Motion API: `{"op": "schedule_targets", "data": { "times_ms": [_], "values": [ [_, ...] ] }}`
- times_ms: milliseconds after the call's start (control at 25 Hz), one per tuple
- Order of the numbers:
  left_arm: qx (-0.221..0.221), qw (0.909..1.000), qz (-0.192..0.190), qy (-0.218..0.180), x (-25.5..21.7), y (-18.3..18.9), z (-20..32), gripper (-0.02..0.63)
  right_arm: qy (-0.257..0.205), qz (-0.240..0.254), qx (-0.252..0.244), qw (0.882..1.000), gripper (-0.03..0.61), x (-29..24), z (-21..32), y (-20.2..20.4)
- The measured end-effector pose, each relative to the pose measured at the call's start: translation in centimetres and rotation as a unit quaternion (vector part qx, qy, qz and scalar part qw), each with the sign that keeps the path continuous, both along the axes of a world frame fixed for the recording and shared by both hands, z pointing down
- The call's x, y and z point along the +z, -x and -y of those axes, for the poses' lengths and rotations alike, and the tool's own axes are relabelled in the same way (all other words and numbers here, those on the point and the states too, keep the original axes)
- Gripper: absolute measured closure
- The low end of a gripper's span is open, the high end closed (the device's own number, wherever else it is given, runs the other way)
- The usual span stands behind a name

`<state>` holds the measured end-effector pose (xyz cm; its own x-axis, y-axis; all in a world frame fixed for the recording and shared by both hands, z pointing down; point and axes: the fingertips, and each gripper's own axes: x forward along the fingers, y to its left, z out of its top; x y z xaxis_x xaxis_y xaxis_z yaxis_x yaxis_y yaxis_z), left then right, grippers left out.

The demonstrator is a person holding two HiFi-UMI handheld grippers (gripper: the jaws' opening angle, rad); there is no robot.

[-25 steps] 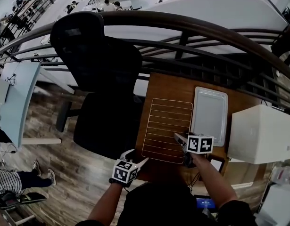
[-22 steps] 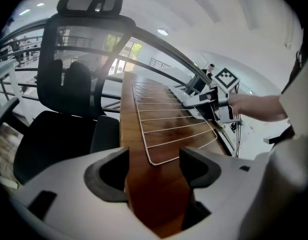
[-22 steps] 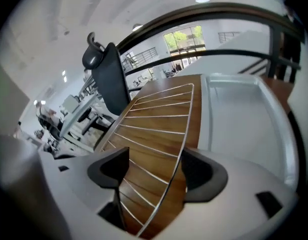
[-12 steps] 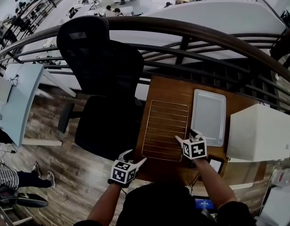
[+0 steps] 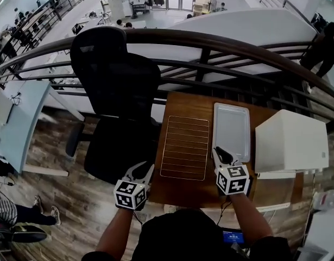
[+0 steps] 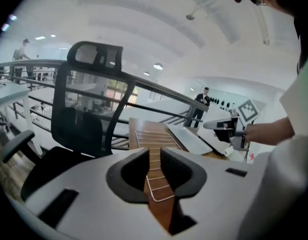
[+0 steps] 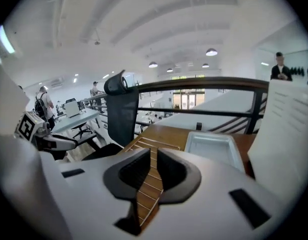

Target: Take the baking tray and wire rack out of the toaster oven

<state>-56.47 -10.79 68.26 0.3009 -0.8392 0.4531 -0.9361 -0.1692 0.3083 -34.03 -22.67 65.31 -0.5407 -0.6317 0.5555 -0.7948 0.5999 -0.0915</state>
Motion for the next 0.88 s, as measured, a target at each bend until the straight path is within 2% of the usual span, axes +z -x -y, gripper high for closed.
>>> {"op": "schedule_targets", "data": {
  "times_ms": [80,280,440,680,880],
  "values": [
    [-0.012,0.9992,0.005,-0.039,-2.8,0.6,0.0,0.577,-0.036,0.015,0.018,0.999,0.558,-2.9,-1.3,-1.5],
    [-0.015,0.9948,0.015,-0.099,-7.3,1.0,-0.4,0.586,-0.088,0.046,0.058,0.993,0.58,-7.4,-4.6,-5.3],
    [-0.003,0.9902,0.014,-0.139,-10.0,-0.4,-1.0,0.588,-0.127,0.053,0.091,0.986,0.581,-9.5,-7.1,-8.6],
    [0.015,0.986,0.015,-0.166,-12.2,-3.4,-1.9,0.597,-0.173,0.057,0.127,0.975,0.581,-12.4,-10.3,-13.0],
    [0.01,0.9834,0.018,-0.18,-13.3,-5.9,-2.8,0.597,-0.183,0.078,0.134,0.971,0.583,-13.0,-11.7,-16.2]
  ]
}}
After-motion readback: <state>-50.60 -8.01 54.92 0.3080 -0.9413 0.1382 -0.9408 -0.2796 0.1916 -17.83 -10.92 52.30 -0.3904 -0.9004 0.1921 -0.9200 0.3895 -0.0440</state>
